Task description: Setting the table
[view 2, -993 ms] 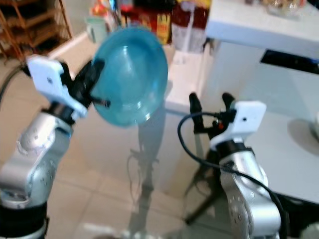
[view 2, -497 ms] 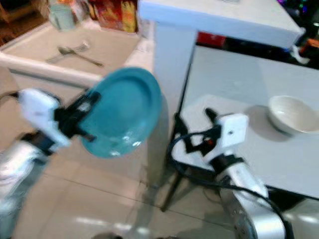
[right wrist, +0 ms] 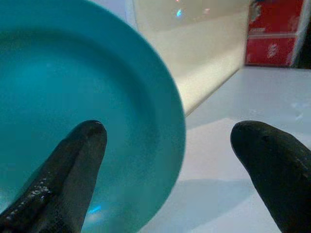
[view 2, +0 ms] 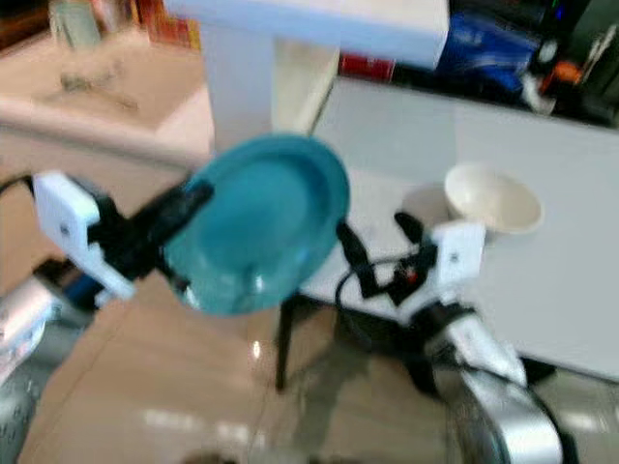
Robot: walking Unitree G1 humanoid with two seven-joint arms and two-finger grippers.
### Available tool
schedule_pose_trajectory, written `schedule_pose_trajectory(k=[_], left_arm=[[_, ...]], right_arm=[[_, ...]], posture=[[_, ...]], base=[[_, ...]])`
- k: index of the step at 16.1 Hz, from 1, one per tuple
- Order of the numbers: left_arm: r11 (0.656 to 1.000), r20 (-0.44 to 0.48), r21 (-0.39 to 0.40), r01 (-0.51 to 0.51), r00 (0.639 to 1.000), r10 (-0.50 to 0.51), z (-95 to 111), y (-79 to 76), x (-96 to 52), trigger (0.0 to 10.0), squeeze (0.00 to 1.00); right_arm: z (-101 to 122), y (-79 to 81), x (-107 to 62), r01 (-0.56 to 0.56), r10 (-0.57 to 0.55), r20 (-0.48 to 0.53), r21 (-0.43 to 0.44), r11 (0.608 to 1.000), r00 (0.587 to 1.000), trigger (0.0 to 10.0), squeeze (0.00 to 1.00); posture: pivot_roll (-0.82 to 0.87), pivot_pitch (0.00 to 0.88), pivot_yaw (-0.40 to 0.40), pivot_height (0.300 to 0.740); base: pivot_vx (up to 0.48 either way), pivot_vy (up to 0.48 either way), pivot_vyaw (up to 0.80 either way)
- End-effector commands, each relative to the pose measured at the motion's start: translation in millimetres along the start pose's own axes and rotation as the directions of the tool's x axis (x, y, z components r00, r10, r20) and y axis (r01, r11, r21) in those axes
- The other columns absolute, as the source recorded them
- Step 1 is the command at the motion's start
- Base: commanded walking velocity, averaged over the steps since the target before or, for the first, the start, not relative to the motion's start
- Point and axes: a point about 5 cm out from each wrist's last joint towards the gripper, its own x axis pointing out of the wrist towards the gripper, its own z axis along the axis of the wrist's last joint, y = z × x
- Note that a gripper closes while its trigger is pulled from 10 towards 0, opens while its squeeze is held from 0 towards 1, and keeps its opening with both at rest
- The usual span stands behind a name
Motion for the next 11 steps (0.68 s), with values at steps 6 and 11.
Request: schedule_pose_trajectory(k=[6, 11], left_arm=[[0.999, 0.122, -0.012, -0.04, 0.992, 0.041, 27, 10.4, 13.4, 10.0, 0.0], [0.94, -0.01, -0.106, -0.323, 0.946, 0.324, -4, 38.8, 14.0, 10.0, 0.0]], right_arm=[[8, -4.8, -2.9, 0.025, -0.026, 0.03, 0.009, 1.0, 0.999, 10.0, 0.0], [8, -7.6, -3.9, 0.046, -0.047, 0.032, 0.031, 0.998, 0.998, 10.0, 0.0]], posture=[[0.04, 0.072, -0.017, 0.74], [0.03, 0.066, -0.004, 0.74]], base=[[0.0, -0.441, 0.0], [0.0, -0.232, 0.0]])
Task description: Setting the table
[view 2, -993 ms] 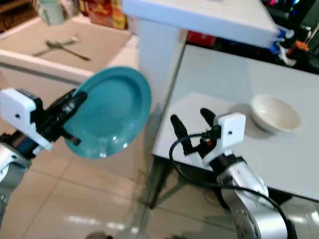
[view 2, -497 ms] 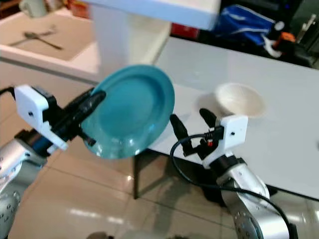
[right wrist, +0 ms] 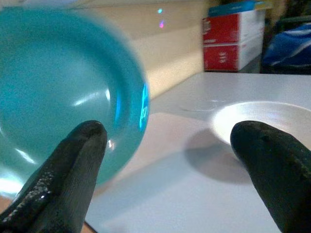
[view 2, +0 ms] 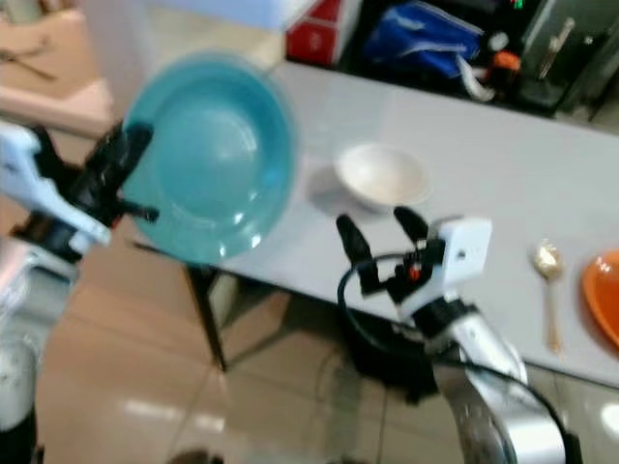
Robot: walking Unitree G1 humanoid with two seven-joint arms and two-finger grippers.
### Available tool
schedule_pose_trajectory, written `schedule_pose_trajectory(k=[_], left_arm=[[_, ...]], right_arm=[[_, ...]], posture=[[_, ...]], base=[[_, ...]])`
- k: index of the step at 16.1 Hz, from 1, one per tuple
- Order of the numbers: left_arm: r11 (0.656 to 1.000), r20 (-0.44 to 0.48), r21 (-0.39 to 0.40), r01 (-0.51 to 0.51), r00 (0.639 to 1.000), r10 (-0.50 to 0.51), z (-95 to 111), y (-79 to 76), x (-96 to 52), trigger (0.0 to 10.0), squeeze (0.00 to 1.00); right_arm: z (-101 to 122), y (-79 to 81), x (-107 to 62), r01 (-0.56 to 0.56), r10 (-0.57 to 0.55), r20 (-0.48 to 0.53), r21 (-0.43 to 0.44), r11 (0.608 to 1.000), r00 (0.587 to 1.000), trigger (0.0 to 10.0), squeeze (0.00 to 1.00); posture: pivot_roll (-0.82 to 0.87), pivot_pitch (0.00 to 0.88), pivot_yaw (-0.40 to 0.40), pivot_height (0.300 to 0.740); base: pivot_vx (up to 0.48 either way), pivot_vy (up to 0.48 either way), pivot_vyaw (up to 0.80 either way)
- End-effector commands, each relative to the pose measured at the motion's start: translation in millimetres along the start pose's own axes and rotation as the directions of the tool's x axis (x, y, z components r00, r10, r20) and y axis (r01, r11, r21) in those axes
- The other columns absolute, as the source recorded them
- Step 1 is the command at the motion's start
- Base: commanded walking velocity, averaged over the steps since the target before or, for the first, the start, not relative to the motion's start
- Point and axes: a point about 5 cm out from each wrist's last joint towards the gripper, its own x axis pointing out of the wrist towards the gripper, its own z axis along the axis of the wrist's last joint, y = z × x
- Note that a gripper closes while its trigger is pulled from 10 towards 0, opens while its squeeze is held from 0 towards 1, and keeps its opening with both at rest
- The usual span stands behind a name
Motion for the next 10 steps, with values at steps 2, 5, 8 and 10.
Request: schedule_pose_trajectory(k=[2, 5, 8, 10], left_arm=[[0.999, -0.014, 0.049, 0.012, 1.0, -0.011, -1, -3.6, 2.3, 10.0, 0.0], [0.992, -0.012, 0.118, 0.05, 0.999, -0.049, -4, -15.8, 9.7, 10.0, 0.0], [0.987, 0.011, 0.163, -0.002, 1.0, 0.0, 0, -10.4, 12.1, 10.0, 0.0], [0.99, 0.008, 0.142, -0.025, 1.0, 0.024, 2, -3.1, 12.3, 10.0, 0.0]], right_arm=[[2, -2.8, -3.2, 0.036, -0.036, 0.009, 0.011, 0.999, 0.999, 10.0, 0.0], [0, -2.6, -0.2, 0.117, -0.12, 0.045, 0.074, 0.99, 0.992, 10.0, 0.0], [-4, -5.5, -1.6, 0.16, -0.165, 0.042, 0.11, 0.981, 0.985, 10.0, 0.0], [-6, -7.0, -2.2, 0.166, -0.171, 0.035, 0.112, 0.98, 0.985, 10.0, 0.0]], posture=[[0.02, 0.062, -0.002, 0.74], [0.01, 0.056, 0.001, 0.74], [0.03, 0.052, 0.0, 0.74], [0.02, 0.043, -0.007, 0.74]], base=[[0.0, 0.0, 0.0], [0.0, 0.0, 0.0], [0.0, 0.0, 0.0], [0.0, 0.0, 0.0]])
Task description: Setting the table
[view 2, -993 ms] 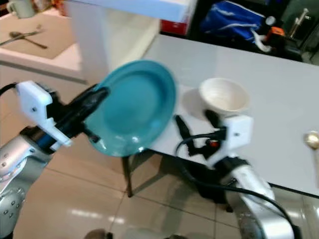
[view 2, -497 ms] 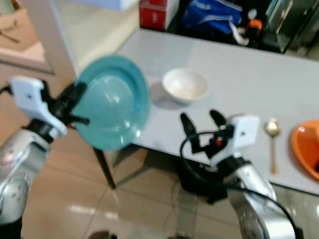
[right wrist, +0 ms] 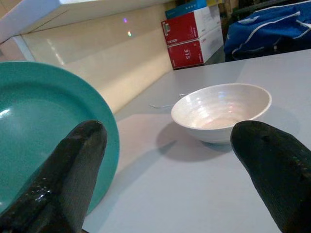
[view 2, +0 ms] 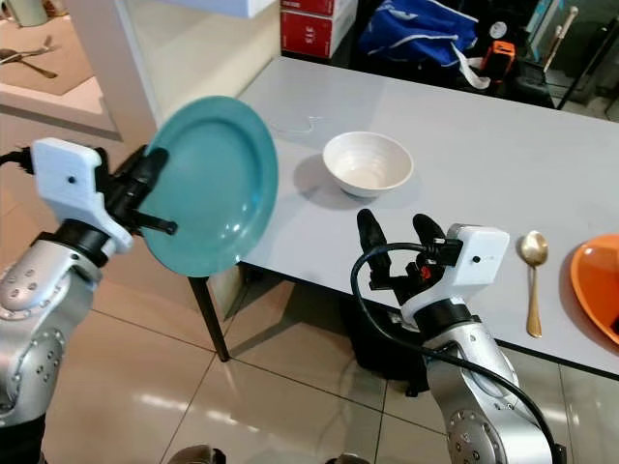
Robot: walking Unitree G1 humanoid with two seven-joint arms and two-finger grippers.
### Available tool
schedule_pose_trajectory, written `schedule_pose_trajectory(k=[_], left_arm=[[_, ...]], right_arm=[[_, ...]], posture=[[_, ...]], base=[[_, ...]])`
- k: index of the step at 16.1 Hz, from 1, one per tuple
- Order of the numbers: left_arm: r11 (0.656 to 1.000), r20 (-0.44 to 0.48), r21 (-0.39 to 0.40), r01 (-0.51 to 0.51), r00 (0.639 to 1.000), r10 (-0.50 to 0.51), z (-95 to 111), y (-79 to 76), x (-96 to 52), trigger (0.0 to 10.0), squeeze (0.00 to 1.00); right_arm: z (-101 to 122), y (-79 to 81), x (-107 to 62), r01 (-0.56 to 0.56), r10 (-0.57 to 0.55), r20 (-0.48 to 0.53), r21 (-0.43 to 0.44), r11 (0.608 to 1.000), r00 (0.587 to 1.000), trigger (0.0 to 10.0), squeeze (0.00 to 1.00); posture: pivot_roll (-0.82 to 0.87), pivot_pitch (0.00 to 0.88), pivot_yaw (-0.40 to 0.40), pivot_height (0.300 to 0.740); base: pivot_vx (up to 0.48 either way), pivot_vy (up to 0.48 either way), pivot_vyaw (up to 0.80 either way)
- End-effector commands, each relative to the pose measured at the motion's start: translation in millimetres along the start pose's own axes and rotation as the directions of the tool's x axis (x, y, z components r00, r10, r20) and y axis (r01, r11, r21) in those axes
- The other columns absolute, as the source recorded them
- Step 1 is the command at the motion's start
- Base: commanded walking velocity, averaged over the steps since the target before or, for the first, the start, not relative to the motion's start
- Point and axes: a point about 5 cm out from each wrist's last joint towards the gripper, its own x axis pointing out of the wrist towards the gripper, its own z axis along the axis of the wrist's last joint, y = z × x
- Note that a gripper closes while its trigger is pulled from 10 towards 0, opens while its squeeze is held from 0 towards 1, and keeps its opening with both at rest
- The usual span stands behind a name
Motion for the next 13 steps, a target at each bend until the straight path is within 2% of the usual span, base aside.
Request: schedule_pose_trajectory(k=[1, 2, 3, 4, 5, 7, 8, 9, 10, 11, 13], left_arm=[[0.994, 0.015, -0.103, -0.03, 0.999, 0.031, 4, 2.2, 5.0, 10.0, 0.0], [0.968, -0.025, -0.241, -0.07, 0.998, 0.066, -2, 1.7, 10.1, 10.0, 0.0], [0.968, -0.025, -0.241, -0.07, 0.998, 0.066, -2, 1.7, 10.1, 10.0, 0.0], [0.921, -0.107, -0.372, -0.118, 0.991, 0.084, -14, 0.6, 17.8, 10.0, 0.0], [0.87, -0.176, -0.464, -0.165, 0.98, 0.093, -24, 0.3, 24.1, 10.0, 0.0], [0.85, -0.328, -0.456, -0.265, 0.937, 0.116, -46, 2.9, 33.0, 10.0, 0.0], [0.844, -0.367, -0.445, -0.298, 0.921, 0.132, -50, 4.1, 35.4, 10.0, 0.0], [0.836, -0.372, -0.456, -0.303, 0.919, 0.13, -50, 3.9, 36.8, 10.0, 0.0], [0.815, -0.38, -0.486, -0.315, 0.916, 0.127, -52, 3.5, 40.0, 10.0, 0.0], [0.771, -0.391, -0.543, -0.333, 0.913, 0.119, -54, 2.2, 45.4, 10.0, 0.0], [0.713, -0.422, -0.618, -0.33, 0.905, 0.053, -66, -7.7, 57.4, 10.0, 0.0]], right_arm=[[1, -4.8, 0.8, 0.023, -0.024, 0.001, 0.036, 0.999, 1.0, 10.0, 0.0], [2, -4.7, 2.7, 0.009, -0.008, -0.011, 0.073, 0.997, 1.0, 10.0, 0.0], [2, -4.7, 2.7, 0.009, -0.008, -0.011, 0.073, 0.997, 1.0, 10.0, 0.0], [-1, -2.5, 2.2, -0.056, 0.061, -0.067, 0.071, 0.996, 0.996, 10.0, 0.0], [-3, -1.7, -0.1, -0.097, 0.103, -0.103, 0.059, 0.993, 0.989, 10.0, 0.0], [-4, -0.4, -5.2, -0.148, 0.158, -0.131, 0.085, 0.985, 0.979, 10.0, 0.0], [-4, -0.2, -7.2, -0.161, 0.173, -0.139, 0.094, 0.982, 0.975, 10.0, 0.0], [-4, -0.1, -7.8, -0.166, 0.179, -0.146, 0.098, 0.981, 0.973, 10.0, 0.0], [-4, 0.2, -9.0, -0.173, 0.188, -0.158, 0.104, 0.979, 0.969, 10.0, 0.0], [-5, 0.8, -10.0, -0.181, 0.199, -0.167, 0.117, 0.977, 0.966, 10.0, 0.0], [-7, 2.9, -9.7, -0.195, 0.217, -0.174, 0.134, 0.972, 0.96, 10.0, 0.0]], posture=[[0.02, 0.041, -0.012, 0.74], [0.02, 0.04, -0.015, 0.74], [0.02, 0.04, -0.015, 0.74], [0.02, 0.04, -0.017, 0.74], [0.02, 0.044, -0.021, 0.74], [0.01, 0.051, -0.022, 0.74], [0.01, 0.051, -0.022, 0.74], [0.01, 0.052, -0.021, 0.74], [0.01, 0.057, -0.022, 0.74], [0.02, 0.06, -0.024, 0.74], [0.01, 0.065, -0.025, 0.74]], base=[[0.0, 0.0, 0.0], [0.0, 0.0, 0.0], [0.0, 0.0, 0.0], [0.0, 0.0, 0.0], [0.0, 0.0, 0.0], [0.0, 0.0, 0.0], [0.0, 0.0, 0.0], [0.0, 0.0, 0.0], [0.0, 0.0, 0.0], [0.0, 0.0, 0.0], [0.0, 0.0, 0.0]])
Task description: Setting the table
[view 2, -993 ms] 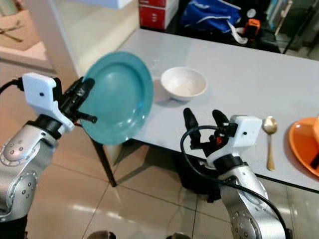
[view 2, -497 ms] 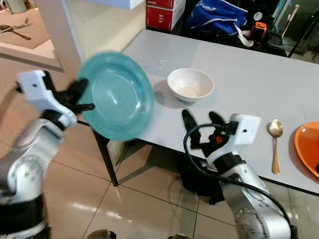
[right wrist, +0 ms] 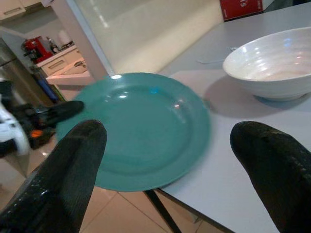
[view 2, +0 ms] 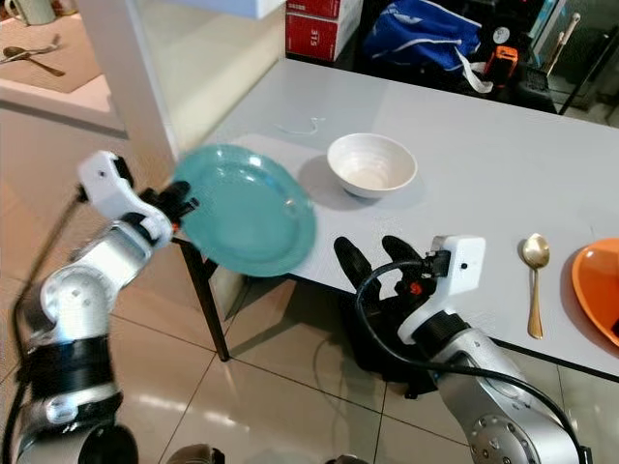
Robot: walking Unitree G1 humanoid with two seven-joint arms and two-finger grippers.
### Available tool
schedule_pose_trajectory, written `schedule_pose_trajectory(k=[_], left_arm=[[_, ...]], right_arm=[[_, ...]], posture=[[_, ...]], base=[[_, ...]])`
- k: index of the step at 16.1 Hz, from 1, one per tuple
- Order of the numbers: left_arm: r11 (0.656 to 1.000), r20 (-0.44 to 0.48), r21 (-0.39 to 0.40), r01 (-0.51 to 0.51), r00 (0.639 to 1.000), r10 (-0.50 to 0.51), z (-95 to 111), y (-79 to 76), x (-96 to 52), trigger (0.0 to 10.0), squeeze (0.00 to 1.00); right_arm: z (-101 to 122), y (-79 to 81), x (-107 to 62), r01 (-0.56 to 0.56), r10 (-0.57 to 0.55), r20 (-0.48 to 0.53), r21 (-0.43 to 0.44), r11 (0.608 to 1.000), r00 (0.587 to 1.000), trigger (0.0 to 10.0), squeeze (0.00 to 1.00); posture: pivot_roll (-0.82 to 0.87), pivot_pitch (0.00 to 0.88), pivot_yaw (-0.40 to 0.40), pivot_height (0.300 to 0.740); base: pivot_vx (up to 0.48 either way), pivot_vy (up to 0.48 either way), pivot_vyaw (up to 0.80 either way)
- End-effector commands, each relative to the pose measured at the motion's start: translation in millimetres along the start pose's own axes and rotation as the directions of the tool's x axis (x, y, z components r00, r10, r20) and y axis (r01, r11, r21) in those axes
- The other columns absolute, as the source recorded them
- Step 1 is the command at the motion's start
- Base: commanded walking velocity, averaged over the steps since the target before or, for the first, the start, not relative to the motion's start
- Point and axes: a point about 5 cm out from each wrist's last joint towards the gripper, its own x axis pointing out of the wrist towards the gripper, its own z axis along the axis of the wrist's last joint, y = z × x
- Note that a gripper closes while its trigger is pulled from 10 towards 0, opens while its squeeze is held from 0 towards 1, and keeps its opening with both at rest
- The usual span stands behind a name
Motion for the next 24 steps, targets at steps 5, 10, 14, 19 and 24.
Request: schedule_pose_trajectory(k=[5, 10, 14, 19, 24], left_arm=[[0.988, -0.097, -0.102, 0.112, 0.988, -0.122, -25, -27.5, 36.4, 10.0, 0.0], [0.991, -0.109, -0.048, 0.127, 0.985, -0.132, -33, -41.6, 57.9, 10.0, 0.0], [0.993, -0.172, 0.042, 0.109, 0.98, -0.1, -46, -34.5, 62.4, 10.0, 0.04], [0.99, -0.164, 0.125, 0.071, 0.985, -0.05, -48, -28.4, 65.0, 10.0, 1.0], [0.95, -0.139, 0.303, 0.071, 0.99, -0.029, -42, -24.3, 67.0, 10.0, 1.0]], right_arm=[[5, 3.8, -0.3, -0.013, 0.012, 0.017, 0.017, 1.0, 1.0, 10.0, 0.0], [3, 8.0, -5.1, -0.014, 0.014, 0.001, 0.011, 1.0, 1.0, 10.0, 0.0], [-3, 10.6, -8.3, -0.041, 0.04, -0.06, -0.016, 0.999, 0.997, 10.0, 0.0], [-2, 11.1, -5.3, -0.04, 0.039, -0.05, -0.022, 0.999, 0.998, 10.0, 0.0], [-1, 9.3, -3.6, -0.028, 0.027, -0.037, -0.026, 0.999, 0.999, 10.0, 0.0]], posture=[[-0.02, 0.073, -0.005, 0.74], [-0.04, 0.086, 0.014, 0.74], [-0.04, 0.093, 0.013, 0.74], [-0.04, 0.092, 0.009, 0.74], [-0.04, 0.083, 0.009, 0.74]], base=[[0.0, 0.0, 0.0], [0.0, 0.0, 0.0], [0.0, 0.0, 0.0], [0.0, 0.0, 0.0], [0.0, 0.0, 0.0]])
